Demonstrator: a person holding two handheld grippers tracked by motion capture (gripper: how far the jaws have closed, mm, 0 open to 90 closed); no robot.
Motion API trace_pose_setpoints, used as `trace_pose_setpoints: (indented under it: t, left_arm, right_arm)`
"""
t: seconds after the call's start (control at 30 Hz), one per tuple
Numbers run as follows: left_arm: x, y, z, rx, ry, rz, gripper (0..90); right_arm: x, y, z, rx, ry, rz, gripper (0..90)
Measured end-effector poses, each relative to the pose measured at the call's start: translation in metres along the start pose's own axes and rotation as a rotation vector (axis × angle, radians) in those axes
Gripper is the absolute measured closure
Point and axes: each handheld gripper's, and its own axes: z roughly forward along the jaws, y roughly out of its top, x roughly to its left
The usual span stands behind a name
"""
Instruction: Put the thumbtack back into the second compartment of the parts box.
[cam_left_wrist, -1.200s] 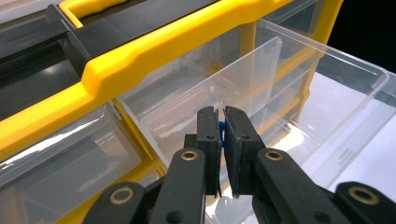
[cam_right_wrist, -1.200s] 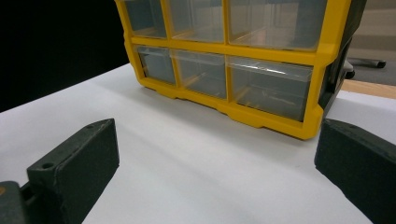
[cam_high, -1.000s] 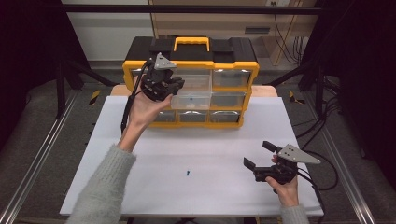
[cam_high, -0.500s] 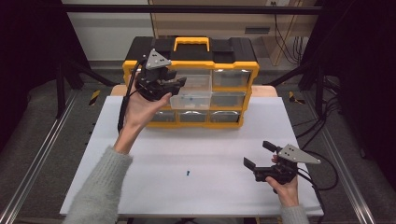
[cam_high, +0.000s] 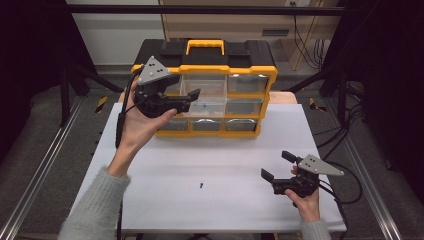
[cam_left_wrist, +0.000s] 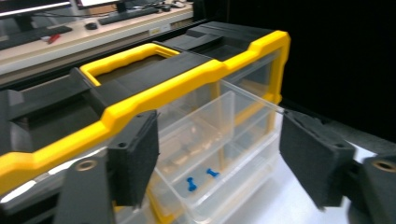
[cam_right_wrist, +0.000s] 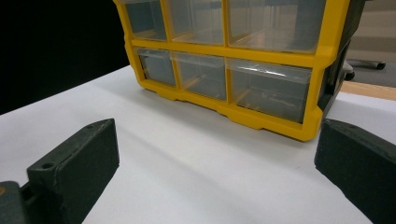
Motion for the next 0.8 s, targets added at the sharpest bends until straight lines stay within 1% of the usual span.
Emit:
trace_pose_setpoints:
  t: [0.03, 0.07, 0.1, 0.17, 0.27, 0.3, 0.47, 0.53, 0.67, 0.8]
  left_arm:
    - [-0.001, -0.002, -0.002, 0.002, -0.008, -0.008, 22.6]
    - [-0.002, -0.003, -0.003, -0.009, -0.004, 0.002, 20.8]
    - [-0.003, -0.004, -0.005, -0.002, -0.012, -0.008, 18.7]
    - [-0.003, -0.007, -0.008, -0.001, -0.001, 0.007, 16.1]
    - [-0.004, -0.012, -0.013, 0.003, 0.001, -0.011, 10.0]
    - [-0.004, -0.013, -0.015, 0.001, 0.005, -0.011, 9.1]
    - [-0.004, -0.022, -0.024, -0.009, 0.018, -0.019, 3.7]
    - [-0.004, -0.026, -0.027, -0.018, 0.026, -0.018, 3.3]
    - [-0.004, -0.035, -0.033, -0.024, 0.016, -0.027, 3.2]
    - [-0.006, -0.046, -0.034, -0.026, 0.009, -0.031, 3.1]
  right_arm:
    - [-0.001, 0.000, 0.000, -0.001, 0.004, -0.012, 0.5]
    - [0.000, 0.000, 0.000, 0.001, -0.001, -0.003, 0.5]
    - [0.000, 0.000, 0.000, 0.002, -0.001, 0.000, 0.5]
    - [-0.001, 0.000, 0.000, -0.002, 0.003, -0.012, 0.5]
    - [-0.001, 0.000, 0.000, -0.005, 0.003, -0.011, 0.5]
    - [-0.001, 0.000, 0.001, -0.005, 0.002, -0.017, 0.5]
    - [-0.001, 0.000, 0.001, -0.002, 0.001, -0.013, 0.5]
    - [-0.001, 0.000, 0.001, -0.003, 0.002, -0.016, 0.5]
    - [-0.001, -0.001, 0.001, -0.003, 0.000, -0.017, 0.5]
    - [0.000, -0.001, 0.001, 0.000, 0.000, -0.009, 0.5]
